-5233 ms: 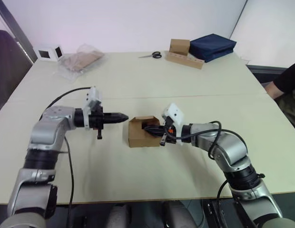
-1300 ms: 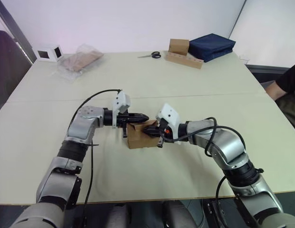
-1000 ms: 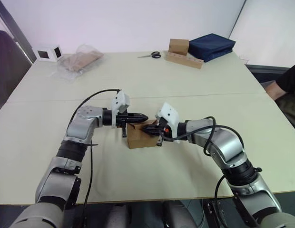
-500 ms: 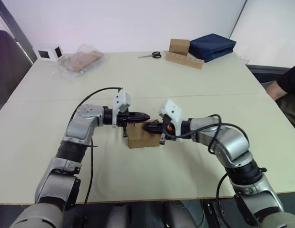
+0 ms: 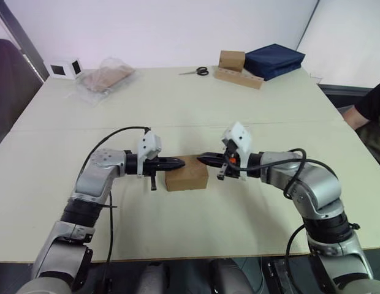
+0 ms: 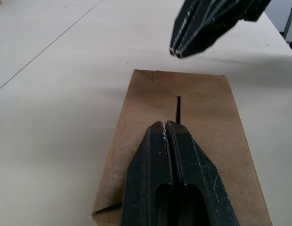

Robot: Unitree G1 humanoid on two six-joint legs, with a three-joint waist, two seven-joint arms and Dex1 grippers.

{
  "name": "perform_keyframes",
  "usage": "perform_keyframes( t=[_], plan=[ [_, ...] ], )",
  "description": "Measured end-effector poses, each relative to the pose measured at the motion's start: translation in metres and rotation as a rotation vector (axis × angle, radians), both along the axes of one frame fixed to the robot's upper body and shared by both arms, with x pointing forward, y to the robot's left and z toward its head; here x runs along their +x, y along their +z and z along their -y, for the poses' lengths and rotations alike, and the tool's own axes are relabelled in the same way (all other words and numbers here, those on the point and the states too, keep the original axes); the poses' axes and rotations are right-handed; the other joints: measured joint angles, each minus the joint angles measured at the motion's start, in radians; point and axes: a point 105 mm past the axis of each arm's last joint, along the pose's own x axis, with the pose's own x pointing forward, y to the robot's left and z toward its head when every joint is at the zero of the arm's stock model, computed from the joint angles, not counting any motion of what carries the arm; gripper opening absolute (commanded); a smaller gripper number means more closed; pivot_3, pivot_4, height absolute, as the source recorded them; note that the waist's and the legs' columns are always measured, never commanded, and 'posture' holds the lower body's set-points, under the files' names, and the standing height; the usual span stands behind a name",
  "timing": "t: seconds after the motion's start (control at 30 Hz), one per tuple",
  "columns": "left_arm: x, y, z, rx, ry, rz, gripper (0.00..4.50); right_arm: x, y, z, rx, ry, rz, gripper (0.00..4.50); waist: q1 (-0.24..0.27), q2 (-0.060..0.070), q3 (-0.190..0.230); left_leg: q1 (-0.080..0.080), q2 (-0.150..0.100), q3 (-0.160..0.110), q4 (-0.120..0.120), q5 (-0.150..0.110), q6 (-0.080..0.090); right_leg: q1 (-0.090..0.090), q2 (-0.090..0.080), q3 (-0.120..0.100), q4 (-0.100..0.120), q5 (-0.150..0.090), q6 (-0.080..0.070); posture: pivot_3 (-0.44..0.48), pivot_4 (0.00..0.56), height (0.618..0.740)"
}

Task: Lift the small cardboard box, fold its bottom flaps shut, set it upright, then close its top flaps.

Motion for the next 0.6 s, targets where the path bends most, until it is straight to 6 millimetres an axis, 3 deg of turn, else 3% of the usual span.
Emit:
perform_keyframes(
  t=[0.33,0.6],
  plan=[
    [-0.003,0.007,0.003,-0.003,0.013,-0.003,0.05,0.006,-0.018,-0.014,-0.029,0.017,-0.010,0.00,-0.001,0.000,0.000,0.000,0.000,0.000,0.000,0.000,0.000,0.000,0.000,0.000,0.000,0.000,0.000,0.000,0.150,0.740],
    [-0.014,-0.001,-0.008,0.027,0.031,-0.018,0.05,0.011,-0.027,-0.016,-0.089,0.054,0.029,0.00,-0.002,0.000,0.000,0.001,0.000,0.000,0.000,0.000,0.000,0.000,0.000,0.000,0.000,0.000,0.000,0.000,0.150,0.740]
  ],
)
